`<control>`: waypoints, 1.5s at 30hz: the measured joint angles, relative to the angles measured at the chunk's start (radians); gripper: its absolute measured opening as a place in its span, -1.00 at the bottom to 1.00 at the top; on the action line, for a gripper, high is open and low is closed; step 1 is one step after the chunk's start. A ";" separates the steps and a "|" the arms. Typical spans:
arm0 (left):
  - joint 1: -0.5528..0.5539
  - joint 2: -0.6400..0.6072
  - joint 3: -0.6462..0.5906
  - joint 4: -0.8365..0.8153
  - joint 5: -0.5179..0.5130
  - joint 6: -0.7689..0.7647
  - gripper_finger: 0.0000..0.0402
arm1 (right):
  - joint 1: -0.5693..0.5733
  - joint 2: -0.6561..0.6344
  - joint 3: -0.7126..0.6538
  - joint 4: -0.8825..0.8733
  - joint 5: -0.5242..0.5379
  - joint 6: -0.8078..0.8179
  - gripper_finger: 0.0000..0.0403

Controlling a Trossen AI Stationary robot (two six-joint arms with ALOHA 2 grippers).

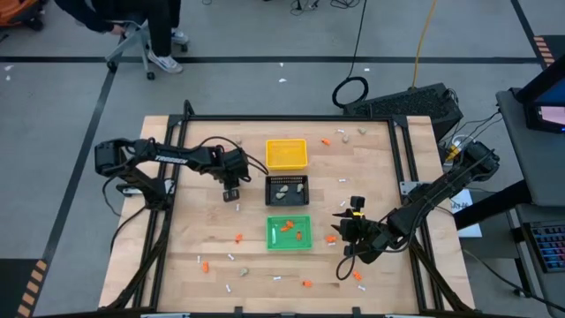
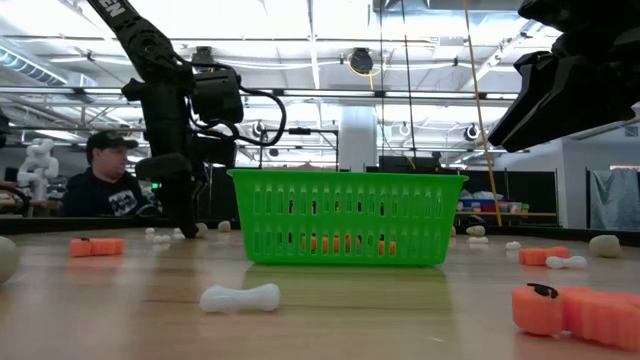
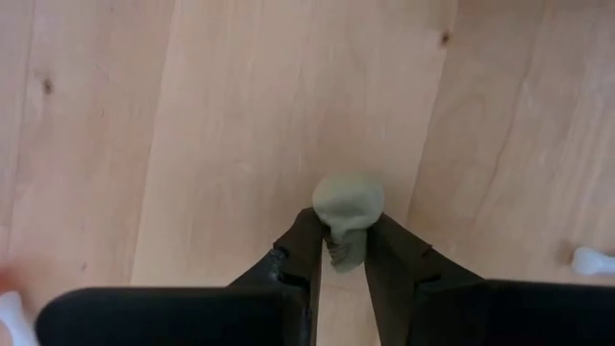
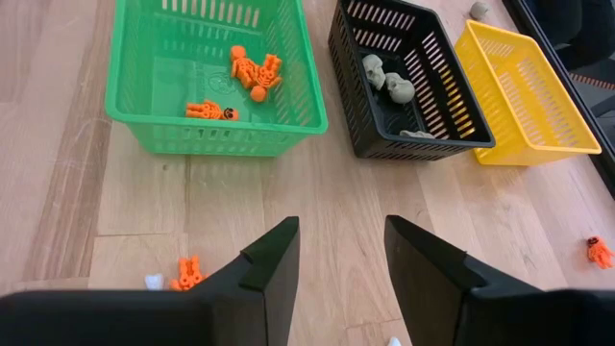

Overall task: Sort Halloween decoration
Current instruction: Put the gray skull toy into the black basket

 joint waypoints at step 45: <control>-0.220 -0.451 -0.107 0.610 0.058 -0.003 -0.70 | 0.000 0.000 0.000 0.037 0.000 -0.026 -0.31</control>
